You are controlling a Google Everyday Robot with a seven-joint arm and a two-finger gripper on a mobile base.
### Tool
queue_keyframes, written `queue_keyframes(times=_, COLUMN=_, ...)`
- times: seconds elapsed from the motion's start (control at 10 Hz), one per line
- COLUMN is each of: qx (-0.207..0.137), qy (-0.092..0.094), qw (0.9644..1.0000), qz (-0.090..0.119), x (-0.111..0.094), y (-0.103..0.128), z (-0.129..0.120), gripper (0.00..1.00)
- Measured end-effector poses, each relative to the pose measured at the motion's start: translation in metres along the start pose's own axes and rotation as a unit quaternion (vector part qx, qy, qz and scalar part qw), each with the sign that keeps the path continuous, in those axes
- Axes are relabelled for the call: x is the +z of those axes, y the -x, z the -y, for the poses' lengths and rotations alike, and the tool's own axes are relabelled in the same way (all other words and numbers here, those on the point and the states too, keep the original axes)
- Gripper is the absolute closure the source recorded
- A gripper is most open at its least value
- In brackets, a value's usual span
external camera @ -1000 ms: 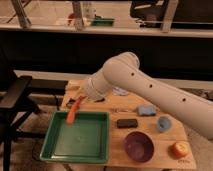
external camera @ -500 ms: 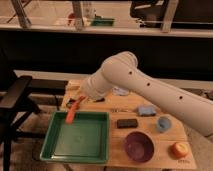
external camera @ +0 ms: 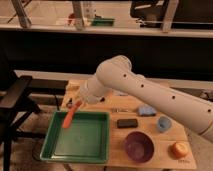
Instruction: Place pepper in tray
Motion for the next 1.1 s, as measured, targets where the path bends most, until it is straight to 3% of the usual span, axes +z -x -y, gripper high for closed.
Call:
queue_keyframes(times=0.3, qx=-0.008, qy=-0.001, qw=0.9999, qz=0.008, x=0.018, y=0.038, z=-0.014, gripper=1.0)
queue_keyframes(times=0.6, qx=-0.049, qy=-0.026, qw=0.9984, qz=-0.002, x=0.036, y=0.062, z=-0.027, gripper=1.0)
queue_keyframes(times=1.1, qx=-0.058, qy=-0.055, qw=0.9965, qz=-0.021, x=0.069, y=0.039, z=-0.04, gripper=1.0)
